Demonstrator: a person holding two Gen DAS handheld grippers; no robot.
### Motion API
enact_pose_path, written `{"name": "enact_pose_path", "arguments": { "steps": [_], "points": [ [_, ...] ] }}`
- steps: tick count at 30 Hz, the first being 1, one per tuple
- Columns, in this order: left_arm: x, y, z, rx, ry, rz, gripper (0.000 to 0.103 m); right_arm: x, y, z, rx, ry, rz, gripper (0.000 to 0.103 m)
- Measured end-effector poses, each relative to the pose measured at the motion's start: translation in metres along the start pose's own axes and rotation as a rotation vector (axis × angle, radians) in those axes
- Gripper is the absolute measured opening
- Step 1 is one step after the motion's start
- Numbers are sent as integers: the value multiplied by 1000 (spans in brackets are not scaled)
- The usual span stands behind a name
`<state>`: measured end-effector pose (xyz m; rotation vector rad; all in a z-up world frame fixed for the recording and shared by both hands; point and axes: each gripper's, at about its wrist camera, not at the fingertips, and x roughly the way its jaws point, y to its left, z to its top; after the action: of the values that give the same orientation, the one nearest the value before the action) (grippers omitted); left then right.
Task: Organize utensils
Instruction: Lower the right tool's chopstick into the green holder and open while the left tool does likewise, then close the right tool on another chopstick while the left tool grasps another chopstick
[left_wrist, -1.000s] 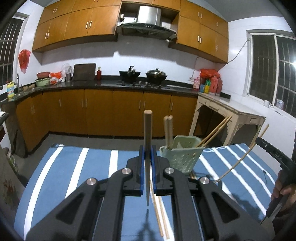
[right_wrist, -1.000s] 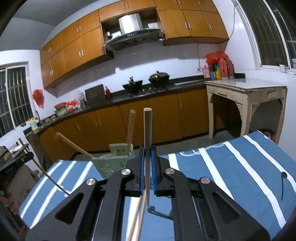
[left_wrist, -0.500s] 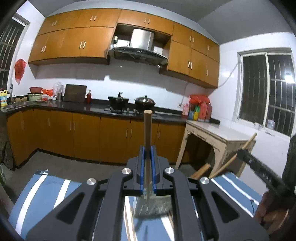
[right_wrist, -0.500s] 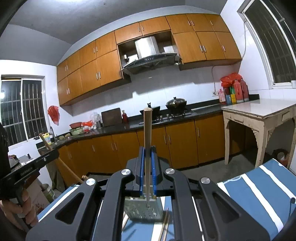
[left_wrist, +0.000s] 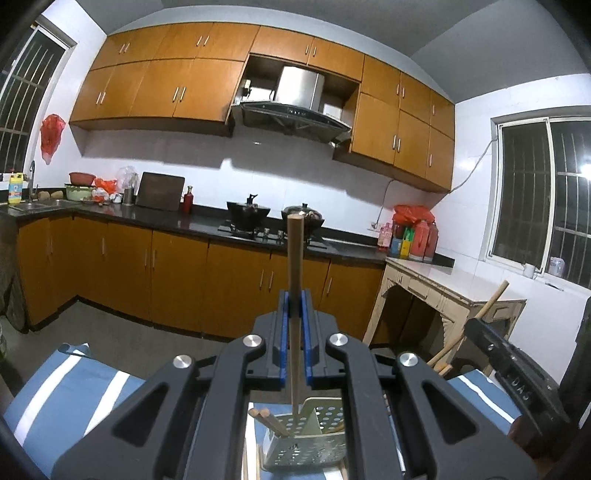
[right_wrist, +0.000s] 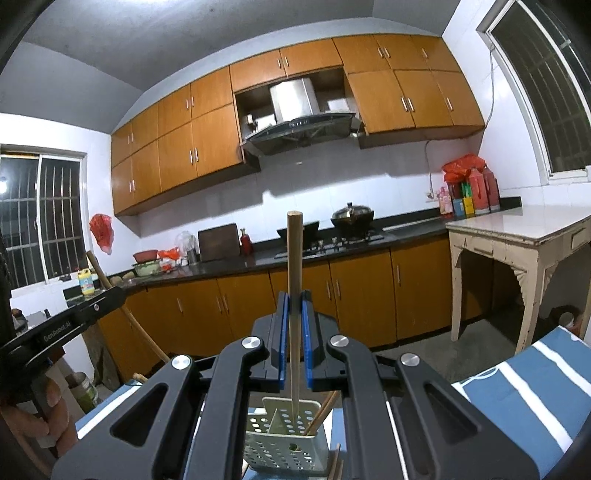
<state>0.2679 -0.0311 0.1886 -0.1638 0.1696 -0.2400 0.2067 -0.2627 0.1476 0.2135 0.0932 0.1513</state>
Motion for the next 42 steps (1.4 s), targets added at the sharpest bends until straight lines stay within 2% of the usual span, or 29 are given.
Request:
{"name": "enact_pose_path", "arguments": {
  "steps": [10, 13, 18, 24, 28, 33, 39, 42],
  "points": [
    [23, 8, -20, 2, 72, 6, 8, 9, -1, -16, 9, 81, 17, 9],
    [22, 11, -24, 1, 85, 13, 10, 5, -5, -16, 15, 91, 8, 16],
    [7, 17, -20, -1, 77, 26, 10, -11, -10, -14, 35, 95, -1, 16],
    [-31, 27, -24, -4, 78, 55, 15, -38, -16, -19, 41, 120, -30, 16],
    [-54, 40, -42, -8, 114, 78, 19, -51, -22, -42, 50, 195, -61, 16],
    [-72, 65, -83, -28, 203, 118, 19, -53, -30, -88, 72, 355, -95, 16],
    [-68, 95, -149, -54, 384, 171, 20, -41, -38, -155, 118, 593, -98, 17],
    [-66, 103, -176, -71, 456, 165, 20, -39, -37, -174, 127, 658, -85, 16]
  ]
}}
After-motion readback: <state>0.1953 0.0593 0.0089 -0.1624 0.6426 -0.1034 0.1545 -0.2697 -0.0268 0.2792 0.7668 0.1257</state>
